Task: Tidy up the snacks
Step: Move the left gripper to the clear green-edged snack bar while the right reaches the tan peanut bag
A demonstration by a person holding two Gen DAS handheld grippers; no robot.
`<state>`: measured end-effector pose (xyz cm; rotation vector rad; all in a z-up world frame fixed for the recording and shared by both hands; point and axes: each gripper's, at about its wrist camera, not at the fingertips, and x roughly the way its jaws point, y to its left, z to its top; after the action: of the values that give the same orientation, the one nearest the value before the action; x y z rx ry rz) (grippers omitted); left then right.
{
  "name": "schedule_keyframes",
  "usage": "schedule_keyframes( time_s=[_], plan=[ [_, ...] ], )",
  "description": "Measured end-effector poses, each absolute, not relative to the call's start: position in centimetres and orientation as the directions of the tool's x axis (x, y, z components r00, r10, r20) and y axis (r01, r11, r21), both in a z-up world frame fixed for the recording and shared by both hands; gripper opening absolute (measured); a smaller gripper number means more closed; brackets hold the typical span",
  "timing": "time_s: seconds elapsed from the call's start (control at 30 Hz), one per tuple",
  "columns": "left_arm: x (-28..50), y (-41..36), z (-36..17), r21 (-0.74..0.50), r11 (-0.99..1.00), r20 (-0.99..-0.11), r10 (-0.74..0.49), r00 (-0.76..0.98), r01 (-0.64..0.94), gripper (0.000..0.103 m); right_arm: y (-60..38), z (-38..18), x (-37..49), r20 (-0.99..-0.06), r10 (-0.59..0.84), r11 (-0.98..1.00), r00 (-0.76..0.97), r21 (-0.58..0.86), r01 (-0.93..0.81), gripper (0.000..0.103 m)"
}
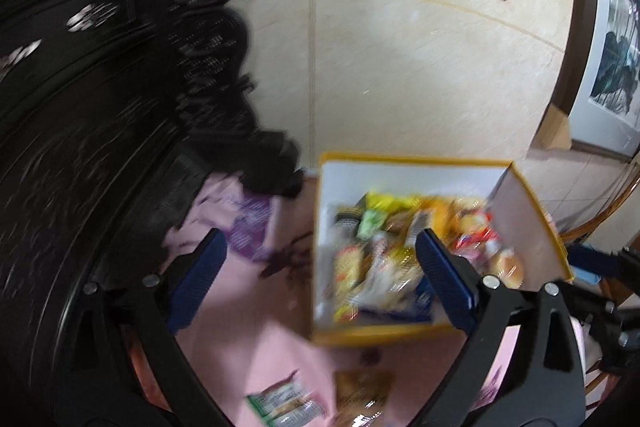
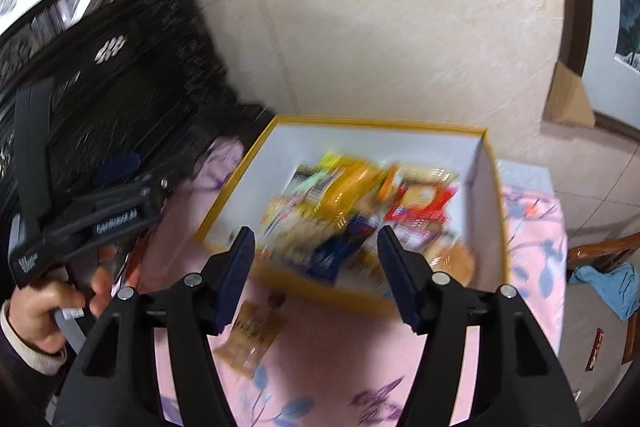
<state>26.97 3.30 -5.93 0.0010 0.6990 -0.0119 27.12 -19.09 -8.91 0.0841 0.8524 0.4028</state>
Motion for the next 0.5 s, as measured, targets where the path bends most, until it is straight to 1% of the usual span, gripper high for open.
schedule_keyframes(
  time_s=[0.17, 0.37, 0.5],
  plan=[
    [23.3, 6.3, -7.8, 0.019, 0.999, -0.667, 0.049, 0.743, -0.048, 0.098, -15.4, -14.1, 24.9, -0.794, 0.391, 0.915, 0.465, 0.282, -0.288, 0.064],
    [20.0, 10.4, -9.9, -0.001, 0.991, -0.703, 0.093, 0.705, -0.131, 0.098, -11.5, -19.5, 24.3, -0.871, 0.332, 0.939, 0.361, 0.270, -0.212, 0.064],
    [18.7, 13.0, -10.6, -0.028, 0.981, -0.712, 0.114, 0.693, -0.191, 0.099, -9.8, -22.1, 24.9, -0.903, 0.292, 0.954, 0.316, 0.250, -0.167, 0.064]
  ],
)
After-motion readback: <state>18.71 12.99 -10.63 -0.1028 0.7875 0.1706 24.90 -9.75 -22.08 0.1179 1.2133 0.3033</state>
